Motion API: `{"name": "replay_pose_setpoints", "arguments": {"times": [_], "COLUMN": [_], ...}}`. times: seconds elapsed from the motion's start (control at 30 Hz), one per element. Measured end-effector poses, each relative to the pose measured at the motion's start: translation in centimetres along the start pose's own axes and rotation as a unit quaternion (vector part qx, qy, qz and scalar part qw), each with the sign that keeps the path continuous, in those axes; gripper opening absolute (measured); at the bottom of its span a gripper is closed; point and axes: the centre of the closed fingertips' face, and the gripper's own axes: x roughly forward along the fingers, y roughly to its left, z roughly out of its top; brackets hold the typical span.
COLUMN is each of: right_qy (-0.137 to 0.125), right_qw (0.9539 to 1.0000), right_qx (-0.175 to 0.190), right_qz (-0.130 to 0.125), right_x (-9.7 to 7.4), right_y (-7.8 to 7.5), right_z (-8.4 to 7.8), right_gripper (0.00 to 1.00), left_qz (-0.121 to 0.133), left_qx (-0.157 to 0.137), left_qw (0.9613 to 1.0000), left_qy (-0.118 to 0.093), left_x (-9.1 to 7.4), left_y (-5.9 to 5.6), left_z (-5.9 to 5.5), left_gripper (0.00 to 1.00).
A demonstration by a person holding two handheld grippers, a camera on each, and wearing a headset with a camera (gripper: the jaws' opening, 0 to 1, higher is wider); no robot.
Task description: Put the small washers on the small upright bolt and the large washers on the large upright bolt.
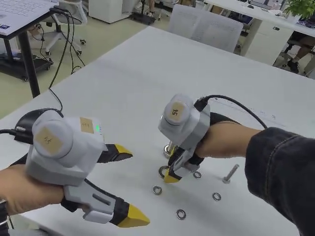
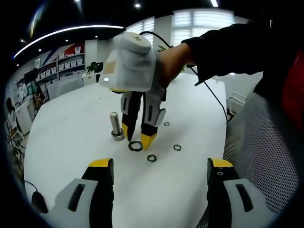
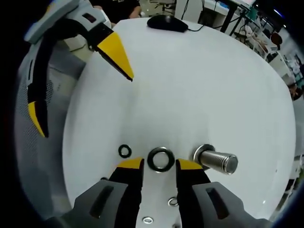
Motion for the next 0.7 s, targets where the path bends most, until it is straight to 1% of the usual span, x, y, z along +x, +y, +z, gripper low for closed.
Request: {"name": "replay_pose_setpoints", "arguments": {"times": [0.17,0.37,0.7], "right_qy": [0.0,0.002,0.007], "right_qw": [1.0,0.9999,0.9998], "right_qx": [0.005,0.016,0.016], "right_qz": [-0.003,0.003,0.003], "right_x": [0.12,0.14,0.13], "right_y": [-0.32,-0.29,0.05], "right_z": [0.0,-0.07,-0.01], "right_gripper": [0.28,0.28,0.25], "left_qz": [-0.001,-0.001,-0.004], "left_qx": [0.0,0.001,0.001], "left_qw": [1.0,1.0,1.0], "left_qy": [0.0,-0.002,-0.003], "left_x": [-0.01,0.01,0.1], "left_y": [-0.06,-0.06,-0.09], "left_z": [-0.01,0.05,0.13], "left_gripper": [0.8,0.8,0.8]}}
